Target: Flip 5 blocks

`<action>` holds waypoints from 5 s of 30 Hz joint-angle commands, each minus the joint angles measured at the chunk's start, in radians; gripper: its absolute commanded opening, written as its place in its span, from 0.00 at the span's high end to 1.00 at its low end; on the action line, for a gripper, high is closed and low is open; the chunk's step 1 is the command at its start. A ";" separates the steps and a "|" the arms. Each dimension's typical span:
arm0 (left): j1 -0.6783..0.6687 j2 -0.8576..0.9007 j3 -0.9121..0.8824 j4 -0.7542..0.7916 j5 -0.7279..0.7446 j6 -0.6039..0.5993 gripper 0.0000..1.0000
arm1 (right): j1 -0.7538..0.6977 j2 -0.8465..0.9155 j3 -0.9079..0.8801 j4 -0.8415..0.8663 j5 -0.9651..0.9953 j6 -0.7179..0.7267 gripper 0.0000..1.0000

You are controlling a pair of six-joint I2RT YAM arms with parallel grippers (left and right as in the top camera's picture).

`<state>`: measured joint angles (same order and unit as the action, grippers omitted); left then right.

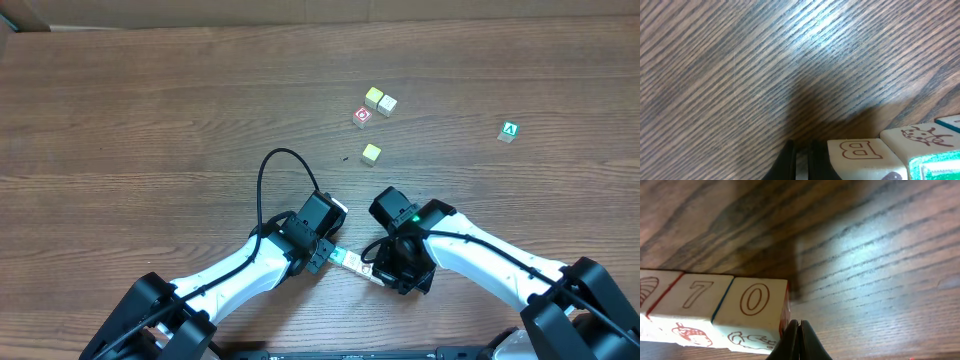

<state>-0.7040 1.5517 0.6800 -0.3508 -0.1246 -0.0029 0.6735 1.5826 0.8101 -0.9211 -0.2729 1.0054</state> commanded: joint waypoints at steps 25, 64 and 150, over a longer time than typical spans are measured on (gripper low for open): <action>0.005 0.043 -0.028 0.002 0.014 0.084 0.96 | 0.149 0.000 -0.006 0.063 0.009 0.201 0.96; 0.004 0.043 -0.028 0.105 0.084 0.274 0.96 | 0.224 0.000 -0.006 0.139 0.009 0.365 0.96; 0.004 0.044 -0.028 0.184 0.231 0.655 0.96 | 0.270 0.000 -0.006 0.240 0.009 0.514 0.96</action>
<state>-0.6720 1.5738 0.6674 -0.1410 -0.0528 0.6281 0.9516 1.5829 0.7906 -0.7353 -0.3534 1.5158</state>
